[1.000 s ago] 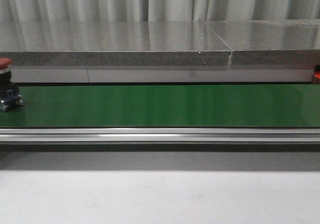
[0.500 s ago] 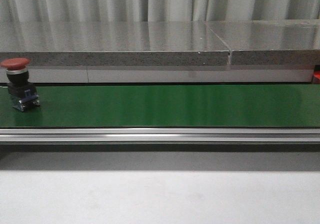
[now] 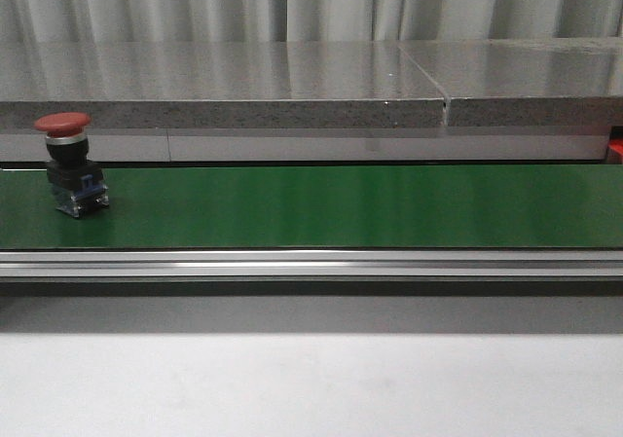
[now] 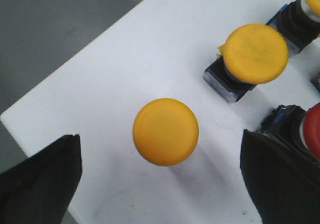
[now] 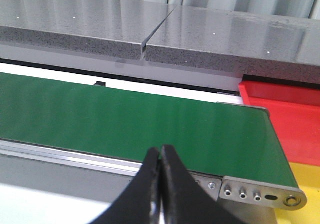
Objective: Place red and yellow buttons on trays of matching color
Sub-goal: 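Grasp a yellow-capped button with the left gripper and lift it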
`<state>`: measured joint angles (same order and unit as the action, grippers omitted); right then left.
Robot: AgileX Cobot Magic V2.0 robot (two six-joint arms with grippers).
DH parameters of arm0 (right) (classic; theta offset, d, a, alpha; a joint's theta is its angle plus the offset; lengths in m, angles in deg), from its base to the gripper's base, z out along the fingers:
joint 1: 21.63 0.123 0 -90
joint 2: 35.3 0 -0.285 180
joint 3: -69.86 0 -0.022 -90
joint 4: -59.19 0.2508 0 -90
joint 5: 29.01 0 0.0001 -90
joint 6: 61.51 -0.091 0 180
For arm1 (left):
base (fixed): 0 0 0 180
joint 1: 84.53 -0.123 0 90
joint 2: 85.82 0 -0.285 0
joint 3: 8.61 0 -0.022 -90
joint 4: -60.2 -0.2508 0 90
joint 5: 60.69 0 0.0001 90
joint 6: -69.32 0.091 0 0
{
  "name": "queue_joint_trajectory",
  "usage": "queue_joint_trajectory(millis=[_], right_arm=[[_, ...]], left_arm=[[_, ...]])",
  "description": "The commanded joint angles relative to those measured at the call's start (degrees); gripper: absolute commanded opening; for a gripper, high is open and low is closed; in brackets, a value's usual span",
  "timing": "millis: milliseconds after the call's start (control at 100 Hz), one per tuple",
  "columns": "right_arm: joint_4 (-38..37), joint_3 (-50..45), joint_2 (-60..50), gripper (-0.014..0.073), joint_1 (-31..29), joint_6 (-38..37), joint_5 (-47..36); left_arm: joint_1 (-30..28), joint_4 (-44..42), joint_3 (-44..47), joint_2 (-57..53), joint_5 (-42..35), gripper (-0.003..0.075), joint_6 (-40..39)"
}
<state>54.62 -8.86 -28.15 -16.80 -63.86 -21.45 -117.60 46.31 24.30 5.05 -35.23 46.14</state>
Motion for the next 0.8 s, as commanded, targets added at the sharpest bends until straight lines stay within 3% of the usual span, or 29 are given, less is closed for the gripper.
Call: queue_joint_trajectory(millis=[0, 260, 380, 470, 690, 790], right_arm=[[-0.6, 0.55, -0.75, -0.0068, 0.2, 0.22, -5.1], [-0.6, 0.55, -0.75, -0.0068, 0.2, 0.22, -5.1], [-0.6, 0.55, -0.75, -0.0068, 0.2, 0.22, -5.1], [-0.6, 0.55, -0.75, -0.0068, 0.2, 0.22, -5.1], [-0.6, 0.55, -0.75, -0.0068, 0.2, 0.22, -5.1], [-0.6, 0.55, -0.75, -0.0068, 0.2, 0.22, -5.1]], left_arm=[[-0.12, -0.48, -1.37, 1.02, -4.41, 0.0629, -0.62], [-0.12, -0.48, -1.37, 6.31, -9.81, 0.0624, -0.62], [-0.12, -0.48, -1.37, 6.85, -10.46, 0.0568, -0.62], [-0.12, -0.38, -1.37, 6.85, -10.82, 0.047, -0.62], [-0.12, -0.15, -1.37, 6.49, -9.99, 0.0106, -0.62], [-0.12, 0.0, -1.37, 5.62, -8.56, -0.0013, -0.62]])
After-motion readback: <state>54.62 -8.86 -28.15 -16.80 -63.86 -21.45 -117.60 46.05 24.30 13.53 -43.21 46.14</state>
